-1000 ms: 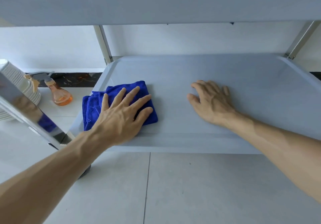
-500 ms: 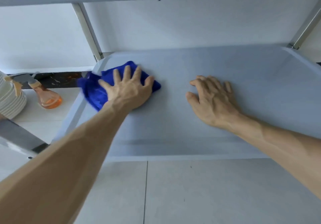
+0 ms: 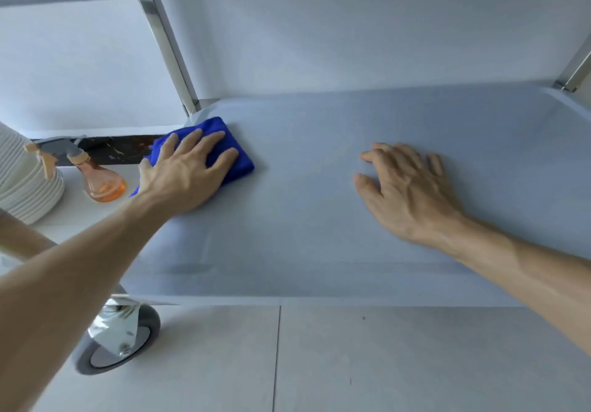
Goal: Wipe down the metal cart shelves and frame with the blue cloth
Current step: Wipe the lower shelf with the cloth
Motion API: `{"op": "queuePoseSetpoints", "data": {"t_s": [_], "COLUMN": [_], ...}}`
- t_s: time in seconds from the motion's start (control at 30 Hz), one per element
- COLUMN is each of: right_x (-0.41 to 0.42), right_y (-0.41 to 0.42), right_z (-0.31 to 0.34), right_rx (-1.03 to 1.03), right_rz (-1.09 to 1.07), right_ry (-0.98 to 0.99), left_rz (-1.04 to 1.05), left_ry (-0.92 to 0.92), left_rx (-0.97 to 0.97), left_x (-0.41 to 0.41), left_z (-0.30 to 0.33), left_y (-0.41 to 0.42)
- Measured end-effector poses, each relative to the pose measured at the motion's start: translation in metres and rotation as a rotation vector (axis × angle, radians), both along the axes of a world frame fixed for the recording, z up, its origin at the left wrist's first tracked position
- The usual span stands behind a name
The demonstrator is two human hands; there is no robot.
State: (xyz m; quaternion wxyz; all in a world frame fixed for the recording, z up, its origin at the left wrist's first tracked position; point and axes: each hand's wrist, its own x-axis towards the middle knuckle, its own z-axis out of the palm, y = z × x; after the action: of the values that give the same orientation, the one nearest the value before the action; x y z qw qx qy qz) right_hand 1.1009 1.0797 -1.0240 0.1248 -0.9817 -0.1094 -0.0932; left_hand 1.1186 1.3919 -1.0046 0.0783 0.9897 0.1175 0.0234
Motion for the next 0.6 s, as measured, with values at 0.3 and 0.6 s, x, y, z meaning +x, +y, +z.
{"op": "queuePoseSetpoints", "data": {"t_s": [0.3,0.6], "right_x": [-0.002,-0.002], "right_y": [0.000,-0.002], "right_z": [0.004,0.003], "right_rx": [-0.017,-0.012], "right_rz": [-0.010,-0.005], "right_ry": [0.013,0.026], "left_rz": [-0.158,-0.369], "left_ry": [-0.016,-0.086], "left_rx": [-0.038,-0.040], "left_x": [0.059,0.034], "left_z": [-0.002,-0.004], "left_y": [-0.109,-0.020]}}
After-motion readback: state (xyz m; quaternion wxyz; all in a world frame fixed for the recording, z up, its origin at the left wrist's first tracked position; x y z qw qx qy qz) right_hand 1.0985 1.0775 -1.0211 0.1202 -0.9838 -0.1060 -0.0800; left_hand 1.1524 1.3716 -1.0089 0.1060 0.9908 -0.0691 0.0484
